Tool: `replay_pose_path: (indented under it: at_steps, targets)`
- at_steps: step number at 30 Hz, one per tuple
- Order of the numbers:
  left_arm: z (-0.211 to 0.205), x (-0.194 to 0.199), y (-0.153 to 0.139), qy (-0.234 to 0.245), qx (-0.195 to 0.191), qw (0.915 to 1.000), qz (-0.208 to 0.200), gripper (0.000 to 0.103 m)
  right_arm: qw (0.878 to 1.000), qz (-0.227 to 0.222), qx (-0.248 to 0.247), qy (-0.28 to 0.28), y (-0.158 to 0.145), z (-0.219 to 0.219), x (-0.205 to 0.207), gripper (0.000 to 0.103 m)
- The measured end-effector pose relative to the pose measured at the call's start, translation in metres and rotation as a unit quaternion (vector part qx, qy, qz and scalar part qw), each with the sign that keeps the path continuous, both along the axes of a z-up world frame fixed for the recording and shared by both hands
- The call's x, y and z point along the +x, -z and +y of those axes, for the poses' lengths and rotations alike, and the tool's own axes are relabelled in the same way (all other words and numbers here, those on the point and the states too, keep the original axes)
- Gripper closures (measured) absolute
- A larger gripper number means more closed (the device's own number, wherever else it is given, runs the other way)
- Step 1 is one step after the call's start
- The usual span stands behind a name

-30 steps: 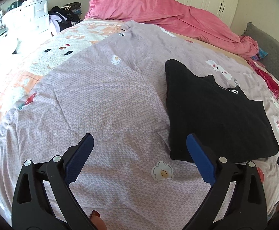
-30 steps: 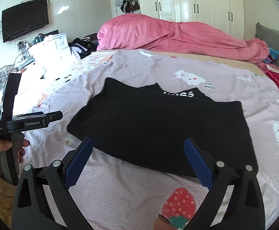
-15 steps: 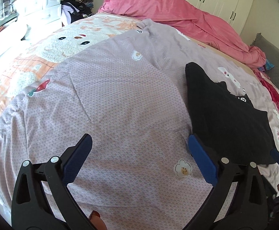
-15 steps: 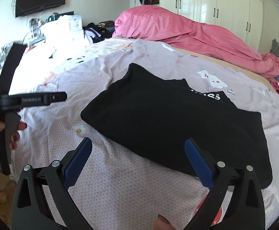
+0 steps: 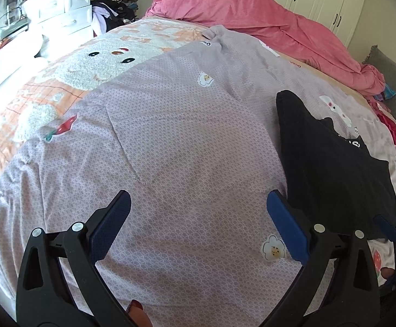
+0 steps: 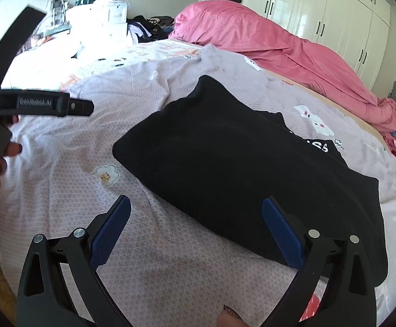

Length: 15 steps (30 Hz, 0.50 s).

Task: Fold small clothes
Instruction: 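Open both tools and pull them back from the folded shirt, then move the right tool onto the black shirt's folded edge and close it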

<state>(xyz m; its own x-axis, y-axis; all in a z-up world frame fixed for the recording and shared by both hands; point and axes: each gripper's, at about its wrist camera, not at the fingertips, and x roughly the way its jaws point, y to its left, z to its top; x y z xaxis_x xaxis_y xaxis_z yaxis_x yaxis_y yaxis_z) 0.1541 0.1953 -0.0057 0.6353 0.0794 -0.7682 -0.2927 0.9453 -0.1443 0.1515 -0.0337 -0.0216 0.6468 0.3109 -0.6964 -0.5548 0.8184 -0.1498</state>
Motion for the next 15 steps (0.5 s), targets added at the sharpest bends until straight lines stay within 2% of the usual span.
replay_pose_path:
  at_steps: [8,15]
  targets:
    - [0.004,0.026,-0.004,0.000,0.025,0.9996,0.010,0.009,0.999,0.000,-0.045,0.007,0.019,0.015,0.019,0.006]
    - [-0.003,0.052,-0.006,0.014,0.023,0.9995,0.018,0.009,0.996,-0.017,-0.092,0.009,0.030,0.033,0.033,0.006]
